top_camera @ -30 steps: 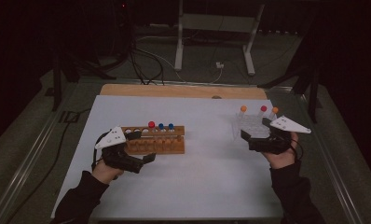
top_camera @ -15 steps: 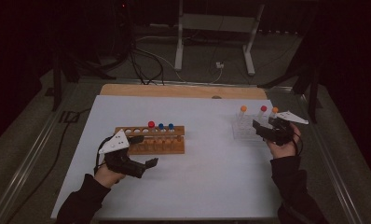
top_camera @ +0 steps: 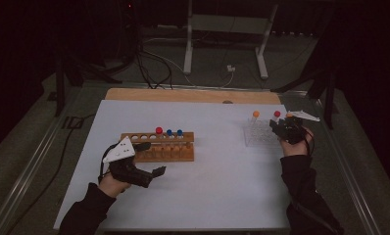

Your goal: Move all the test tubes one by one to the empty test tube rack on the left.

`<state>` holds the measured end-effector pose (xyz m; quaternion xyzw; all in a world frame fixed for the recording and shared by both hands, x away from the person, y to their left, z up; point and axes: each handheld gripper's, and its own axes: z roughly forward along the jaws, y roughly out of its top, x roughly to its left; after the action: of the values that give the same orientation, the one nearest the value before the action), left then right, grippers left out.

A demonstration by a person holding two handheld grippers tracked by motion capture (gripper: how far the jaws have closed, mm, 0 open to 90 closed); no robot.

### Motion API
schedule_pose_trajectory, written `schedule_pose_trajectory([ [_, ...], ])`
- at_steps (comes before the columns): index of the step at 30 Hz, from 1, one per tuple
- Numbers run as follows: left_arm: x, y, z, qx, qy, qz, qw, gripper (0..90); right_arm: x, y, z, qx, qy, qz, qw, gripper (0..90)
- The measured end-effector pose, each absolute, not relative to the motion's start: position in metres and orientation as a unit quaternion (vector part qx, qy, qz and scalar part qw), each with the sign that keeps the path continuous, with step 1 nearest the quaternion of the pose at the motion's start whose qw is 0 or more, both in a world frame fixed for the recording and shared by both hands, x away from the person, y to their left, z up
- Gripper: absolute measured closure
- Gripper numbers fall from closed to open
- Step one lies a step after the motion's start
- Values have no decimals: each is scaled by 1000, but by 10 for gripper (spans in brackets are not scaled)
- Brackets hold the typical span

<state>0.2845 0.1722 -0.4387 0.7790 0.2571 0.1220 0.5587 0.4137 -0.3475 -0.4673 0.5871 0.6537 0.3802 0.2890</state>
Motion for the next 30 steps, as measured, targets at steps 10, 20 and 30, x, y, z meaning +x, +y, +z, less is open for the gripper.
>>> schedule_pose_trajectory([
  [10,285,173,-439,781,260,119,555,13,427,-343,-469,588,659,371,286,699],
  [20,286,173,-439,780,261,117,556,13,427,-343,-463,586,662,363,294,742],
  [30,286,173,-437,780,261,115,557,13,416,-346,-437,570,657,380,315,744],
])
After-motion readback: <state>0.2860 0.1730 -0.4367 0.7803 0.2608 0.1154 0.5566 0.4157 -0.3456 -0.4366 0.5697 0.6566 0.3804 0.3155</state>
